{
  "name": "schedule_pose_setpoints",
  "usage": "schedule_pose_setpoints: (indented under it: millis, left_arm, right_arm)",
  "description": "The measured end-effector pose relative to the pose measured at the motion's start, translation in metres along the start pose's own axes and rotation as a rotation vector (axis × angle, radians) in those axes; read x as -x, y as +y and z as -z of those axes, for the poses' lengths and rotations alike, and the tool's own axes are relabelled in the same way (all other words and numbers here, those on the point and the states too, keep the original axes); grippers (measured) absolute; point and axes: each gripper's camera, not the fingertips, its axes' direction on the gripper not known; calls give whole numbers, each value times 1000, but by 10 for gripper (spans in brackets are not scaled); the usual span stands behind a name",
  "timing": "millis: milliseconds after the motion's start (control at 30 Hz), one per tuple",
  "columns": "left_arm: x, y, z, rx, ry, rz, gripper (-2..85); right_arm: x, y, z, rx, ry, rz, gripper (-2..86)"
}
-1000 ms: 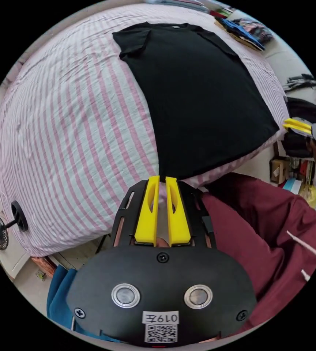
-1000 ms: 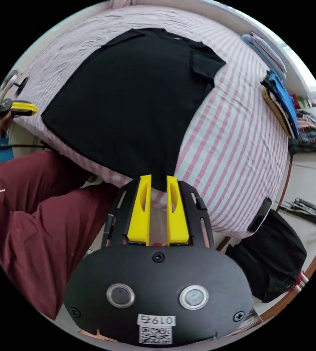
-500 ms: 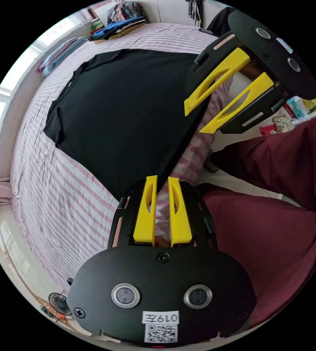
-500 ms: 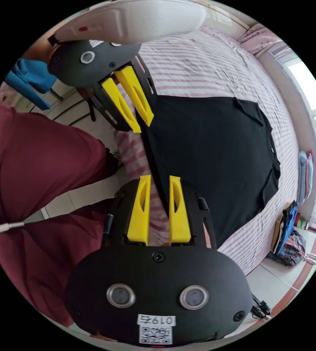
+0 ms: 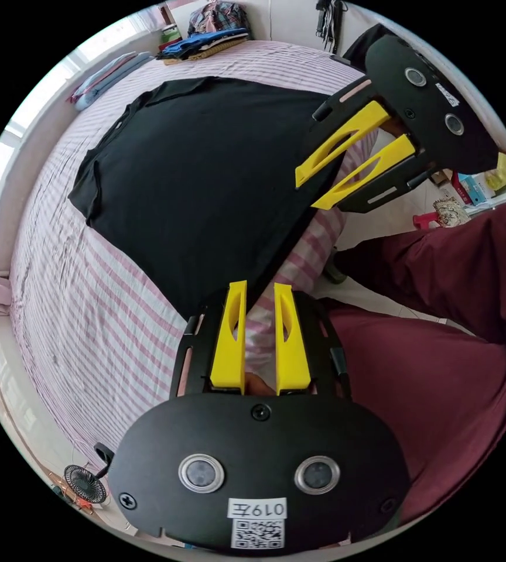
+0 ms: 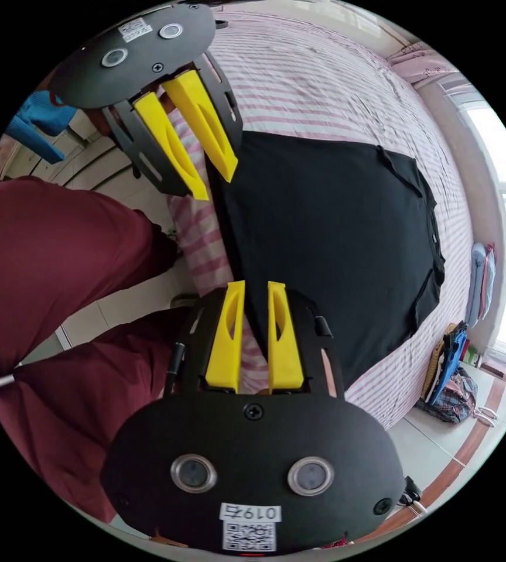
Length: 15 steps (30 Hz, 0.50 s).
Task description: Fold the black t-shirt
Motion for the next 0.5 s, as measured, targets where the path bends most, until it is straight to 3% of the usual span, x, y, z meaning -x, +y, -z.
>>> schedule_pose_setpoints:
  millis: [500]
  left_arm:
    - [-37,-2,24,23,-78,-78,44]
  right_arm:
    - [12,-16,62,44,14,22,12]
